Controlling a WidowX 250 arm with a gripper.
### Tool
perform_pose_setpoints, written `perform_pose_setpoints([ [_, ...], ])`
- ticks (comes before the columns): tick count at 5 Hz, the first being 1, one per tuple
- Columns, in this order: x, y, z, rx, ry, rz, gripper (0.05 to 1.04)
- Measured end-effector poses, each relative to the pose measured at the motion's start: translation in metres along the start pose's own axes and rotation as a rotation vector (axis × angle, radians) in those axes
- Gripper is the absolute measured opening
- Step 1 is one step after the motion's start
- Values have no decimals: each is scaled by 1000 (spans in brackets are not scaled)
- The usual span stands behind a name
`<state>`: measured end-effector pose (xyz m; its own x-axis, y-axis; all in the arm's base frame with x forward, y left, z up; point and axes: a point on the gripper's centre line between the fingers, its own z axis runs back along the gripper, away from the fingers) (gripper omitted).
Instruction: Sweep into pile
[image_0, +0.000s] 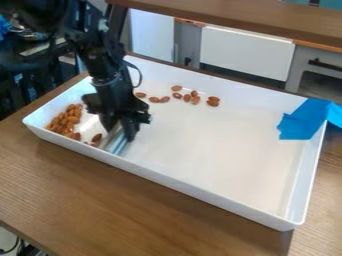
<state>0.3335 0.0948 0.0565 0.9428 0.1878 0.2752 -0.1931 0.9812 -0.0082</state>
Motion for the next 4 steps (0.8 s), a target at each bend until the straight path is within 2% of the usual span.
perform_pose_setpoints([
  [2, 3, 43, 0, 43, -15, -15, 382],
  [3, 5, 42, 3, 34, 0, -17, 382],
  [4, 19, 18, 16, -25, 17, 51, 382],
])
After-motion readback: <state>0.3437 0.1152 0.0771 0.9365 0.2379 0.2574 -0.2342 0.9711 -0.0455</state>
